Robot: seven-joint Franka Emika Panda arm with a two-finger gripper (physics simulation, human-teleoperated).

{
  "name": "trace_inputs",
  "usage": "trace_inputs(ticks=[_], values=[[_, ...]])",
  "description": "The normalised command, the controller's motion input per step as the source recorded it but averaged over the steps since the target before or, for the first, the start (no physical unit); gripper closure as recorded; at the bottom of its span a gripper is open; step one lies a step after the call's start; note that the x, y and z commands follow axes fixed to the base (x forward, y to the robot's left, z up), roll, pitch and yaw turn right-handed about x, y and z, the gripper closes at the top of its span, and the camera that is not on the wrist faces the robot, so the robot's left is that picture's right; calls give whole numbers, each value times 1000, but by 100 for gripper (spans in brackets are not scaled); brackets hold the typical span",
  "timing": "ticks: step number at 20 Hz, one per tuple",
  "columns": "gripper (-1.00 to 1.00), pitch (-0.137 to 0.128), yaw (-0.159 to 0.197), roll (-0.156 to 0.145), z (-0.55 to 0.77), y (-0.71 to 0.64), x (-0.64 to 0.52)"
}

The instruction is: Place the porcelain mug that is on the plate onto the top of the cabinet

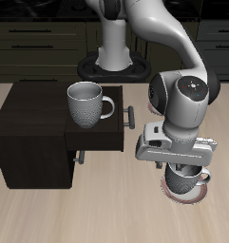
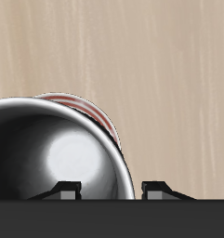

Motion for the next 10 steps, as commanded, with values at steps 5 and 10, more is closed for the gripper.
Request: trace_inputs(ticks=[5,10], values=[[100,-18,-4,11,90,29,-11],[100,-45,-29,26,425,134,-125]])
